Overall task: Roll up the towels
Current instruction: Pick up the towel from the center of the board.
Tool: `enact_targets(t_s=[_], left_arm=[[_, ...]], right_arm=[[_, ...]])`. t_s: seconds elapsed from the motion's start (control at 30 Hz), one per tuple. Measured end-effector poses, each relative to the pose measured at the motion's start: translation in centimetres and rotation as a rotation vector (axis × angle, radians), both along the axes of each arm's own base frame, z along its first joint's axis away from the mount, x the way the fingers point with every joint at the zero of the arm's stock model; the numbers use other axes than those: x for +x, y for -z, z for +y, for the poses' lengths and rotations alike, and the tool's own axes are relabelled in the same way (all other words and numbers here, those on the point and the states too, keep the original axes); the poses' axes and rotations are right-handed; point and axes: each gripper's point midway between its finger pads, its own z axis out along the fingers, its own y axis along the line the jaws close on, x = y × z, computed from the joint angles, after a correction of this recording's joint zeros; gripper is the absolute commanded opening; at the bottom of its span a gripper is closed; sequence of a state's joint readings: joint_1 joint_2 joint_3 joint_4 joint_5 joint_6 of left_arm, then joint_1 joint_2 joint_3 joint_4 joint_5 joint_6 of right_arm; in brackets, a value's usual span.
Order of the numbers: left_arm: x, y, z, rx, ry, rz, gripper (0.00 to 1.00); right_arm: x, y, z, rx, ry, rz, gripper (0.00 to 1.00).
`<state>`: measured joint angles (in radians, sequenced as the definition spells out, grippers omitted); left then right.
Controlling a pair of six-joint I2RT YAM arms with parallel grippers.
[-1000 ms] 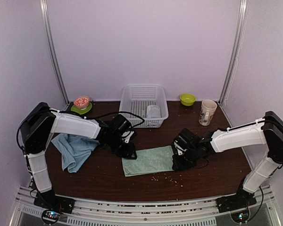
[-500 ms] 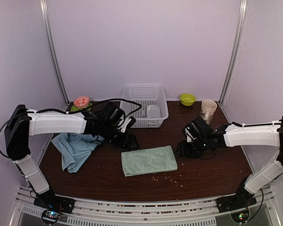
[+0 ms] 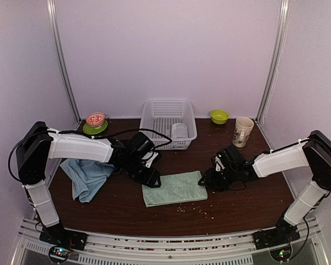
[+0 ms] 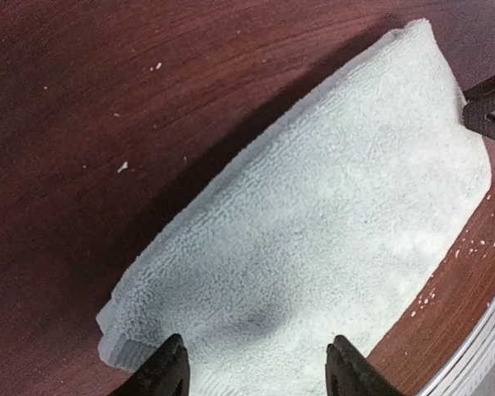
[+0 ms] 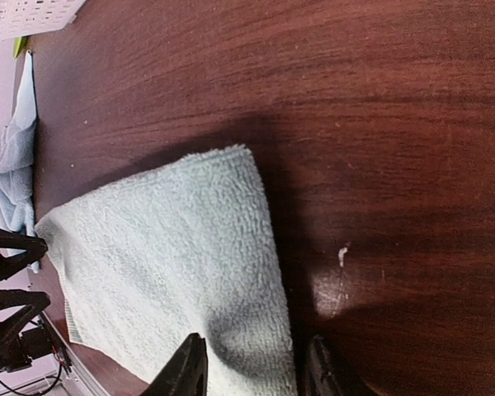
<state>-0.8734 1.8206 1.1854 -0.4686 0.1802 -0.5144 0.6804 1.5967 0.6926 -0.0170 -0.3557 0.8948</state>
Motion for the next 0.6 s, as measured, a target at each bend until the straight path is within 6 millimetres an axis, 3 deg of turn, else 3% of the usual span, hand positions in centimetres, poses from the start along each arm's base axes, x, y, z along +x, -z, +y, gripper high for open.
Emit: enact_targets(t_s=[0.3,0.47,0.6], left_arm=[[-0.3,2.1,0.3,0.051,0.013,0.022,0.55],[-1.1,2.3,-0.5,0.048,0.046,0.028,0.55],[-1.8,1.8,-1.5,0.024,0.073,0.035,0.55]], right_arm=[[-0.3,0.8,0.5,0.021,-0.024,0.025,0.0],[-1.2,0.5,-1.3,-0.06,-0.042,0.017,0.0],[-1.3,-1.3,-3.5,-0.183,-0.067,-0.031,0.0]])
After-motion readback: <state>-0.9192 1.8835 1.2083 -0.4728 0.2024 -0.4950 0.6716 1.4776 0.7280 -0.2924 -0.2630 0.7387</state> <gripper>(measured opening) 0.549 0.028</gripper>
